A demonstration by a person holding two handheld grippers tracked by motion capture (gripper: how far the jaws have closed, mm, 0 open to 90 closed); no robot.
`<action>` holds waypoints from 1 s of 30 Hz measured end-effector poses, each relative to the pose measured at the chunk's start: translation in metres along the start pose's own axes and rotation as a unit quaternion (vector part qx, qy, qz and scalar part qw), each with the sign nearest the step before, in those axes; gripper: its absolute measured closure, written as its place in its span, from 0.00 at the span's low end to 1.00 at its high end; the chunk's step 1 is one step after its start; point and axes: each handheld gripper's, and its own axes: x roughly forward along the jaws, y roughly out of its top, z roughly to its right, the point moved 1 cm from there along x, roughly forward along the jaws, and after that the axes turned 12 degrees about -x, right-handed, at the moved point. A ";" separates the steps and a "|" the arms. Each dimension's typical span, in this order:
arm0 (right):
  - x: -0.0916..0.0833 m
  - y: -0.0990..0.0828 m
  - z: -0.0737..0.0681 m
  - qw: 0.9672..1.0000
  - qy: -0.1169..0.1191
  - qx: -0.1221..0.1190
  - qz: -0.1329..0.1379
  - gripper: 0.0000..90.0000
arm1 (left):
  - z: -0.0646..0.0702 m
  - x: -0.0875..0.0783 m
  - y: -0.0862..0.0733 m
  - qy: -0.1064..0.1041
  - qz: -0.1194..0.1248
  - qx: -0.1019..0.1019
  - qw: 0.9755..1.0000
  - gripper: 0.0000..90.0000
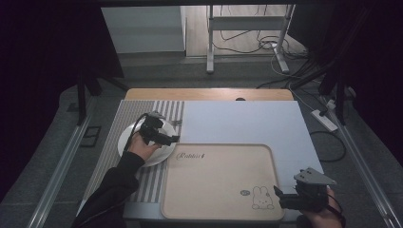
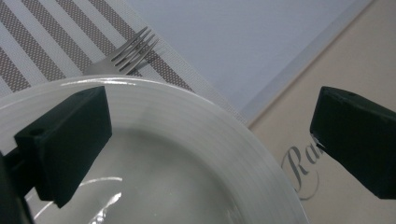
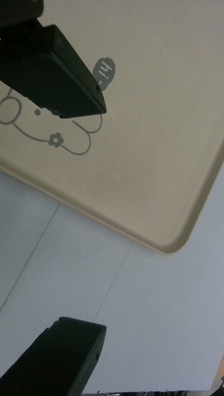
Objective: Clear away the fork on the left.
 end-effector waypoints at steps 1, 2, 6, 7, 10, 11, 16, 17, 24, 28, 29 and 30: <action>0.000 0.000 0.000 1.000 0.000 0.000 0.000 0.00 | 0.000 0.002 0.002 0.001 -0.002 0.002 1.000 0.00; 0.000 0.000 0.000 1.000 0.000 0.000 0.000 0.00 | -0.001 0.003 0.004 0.001 -0.002 0.003 1.000 0.00; 0.000 0.000 0.000 1.000 0.000 -0.001 0.000 0.00 | -0.004 0.011 0.011 0.000 -0.008 0.003 1.000 0.00; 0.000 0.000 0.000 1.000 0.000 -0.001 0.000 0.00 | -0.005 0.014 0.013 0.000 -0.011 0.004 1.000 0.00; 0.000 0.000 0.000 1.000 0.000 -0.001 -0.001 0.00 | -0.006 0.020 0.019 0.004 -0.018 0.009 1.000 0.00; 0.000 0.000 0.000 1.000 0.000 -0.001 -0.001 0.00 | -0.006 0.022 0.021 0.007 -0.020 0.012 1.000 0.00; 0.001 0.000 0.000 1.000 0.000 -0.002 -0.001 0.00 | -0.006 0.030 0.031 0.020 -0.026 0.021 0.999 0.03; 0.000 0.000 0.000 1.000 0.000 -0.002 -0.002 0.00 | -0.007 0.031 0.034 0.022 -0.027 0.024 0.999 0.05; 0.001 0.000 0.000 1.000 0.000 -0.001 -0.002 0.00 | -0.015 0.034 0.045 0.020 -0.040 0.029 0.999 0.41; 0.001 0.000 0.000 1.000 0.001 -0.001 -0.002 0.00 | -0.020 0.039 0.048 0.001 -0.061 0.034 0.998 0.74; 0.001 0.000 0.000 1.000 0.001 -0.001 -0.002 0.00 | -0.020 0.040 0.048 0.002 -0.066 0.040 0.997 0.80; 0.001 0.000 0.000 1.000 0.001 -0.002 -0.002 0.00 | -0.021 0.042 0.048 0.004 -0.072 0.045 0.996 0.86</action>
